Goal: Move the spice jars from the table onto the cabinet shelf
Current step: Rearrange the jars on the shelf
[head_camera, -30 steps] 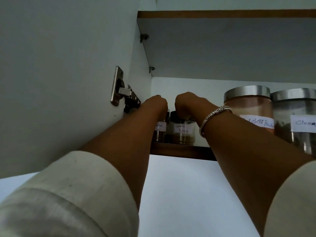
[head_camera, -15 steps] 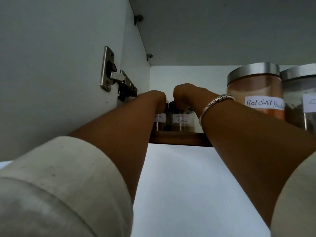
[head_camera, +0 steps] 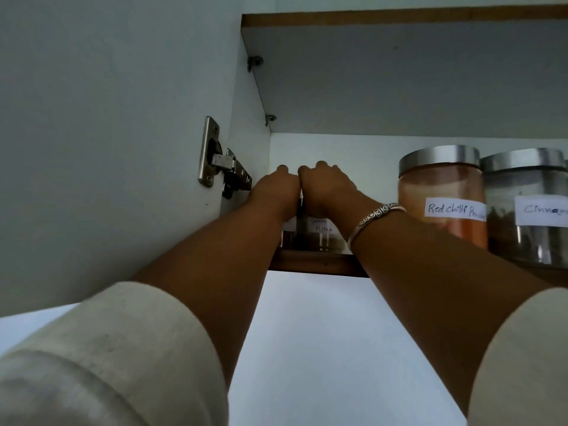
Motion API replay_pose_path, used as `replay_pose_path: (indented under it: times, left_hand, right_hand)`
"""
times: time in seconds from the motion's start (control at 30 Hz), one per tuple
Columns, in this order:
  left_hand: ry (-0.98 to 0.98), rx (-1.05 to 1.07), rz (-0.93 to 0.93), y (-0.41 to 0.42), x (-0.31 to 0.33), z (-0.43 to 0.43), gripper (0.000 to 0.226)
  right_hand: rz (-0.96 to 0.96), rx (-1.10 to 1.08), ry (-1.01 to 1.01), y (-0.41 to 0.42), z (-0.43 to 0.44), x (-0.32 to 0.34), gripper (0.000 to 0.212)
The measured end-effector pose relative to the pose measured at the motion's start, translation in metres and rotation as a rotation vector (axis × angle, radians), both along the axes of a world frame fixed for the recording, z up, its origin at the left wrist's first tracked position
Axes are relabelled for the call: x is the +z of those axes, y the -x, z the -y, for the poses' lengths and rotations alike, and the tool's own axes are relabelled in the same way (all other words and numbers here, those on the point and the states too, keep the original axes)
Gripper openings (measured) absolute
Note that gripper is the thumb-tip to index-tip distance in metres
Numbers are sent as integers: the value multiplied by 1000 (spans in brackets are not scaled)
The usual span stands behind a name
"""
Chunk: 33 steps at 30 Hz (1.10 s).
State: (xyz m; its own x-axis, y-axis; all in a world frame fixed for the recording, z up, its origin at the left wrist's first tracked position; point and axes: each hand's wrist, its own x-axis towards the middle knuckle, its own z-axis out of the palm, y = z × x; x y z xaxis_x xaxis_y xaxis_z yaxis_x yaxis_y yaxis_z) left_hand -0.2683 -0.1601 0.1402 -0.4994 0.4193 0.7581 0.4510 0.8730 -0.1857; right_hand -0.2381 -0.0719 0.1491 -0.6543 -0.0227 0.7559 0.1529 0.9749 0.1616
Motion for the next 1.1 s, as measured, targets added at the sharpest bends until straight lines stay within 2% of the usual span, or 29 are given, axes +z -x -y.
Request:
replay_pose_path:
  times: [0.1, 0.2, 0.27, 0.37, 0.53, 0.73, 0.87, 0.97, 1.1]
  left_hand:
    - [2, 38, -19, -18, -6, 5, 33]
    - [29, 6, 61, -38, -8, 10, 33]
    - [46, -23, 93, -52, -8, 15, 31]
    - [45, -14, 89, -82, -2, 19, 29]
    - [-44, -54, 23, -126, 13, 7, 34]
    - [-11, -123, -9, -179, 17, -43, 37]
    - [13, -110, -26, -204, 20, -75, 44]
    - [29, -72, 0, -213, 21, -95, 31]
    - [45, 3, -43, -216, 24, -108, 15]
  right_hand:
    - [99, -130, -35, -16, 3, -5, 48]
    - [198, -172, -72, -31, 6, -11, 56]
    - [186, -139, -138, -44, 6, -11, 58]
    - [185, -91, -236, -71, 4, -6, 49]
    - [53, -13, -351, -133, -10, 8, 37]
    - [-69, -8, -276, -195, -64, 17, 26]
    - [5, -40, -108, -224, -107, 18, 21]
    - [8, -34, -89, -232, -124, 11, 27]
    - [-116, -1, -57, -228, -129, 2, 26]
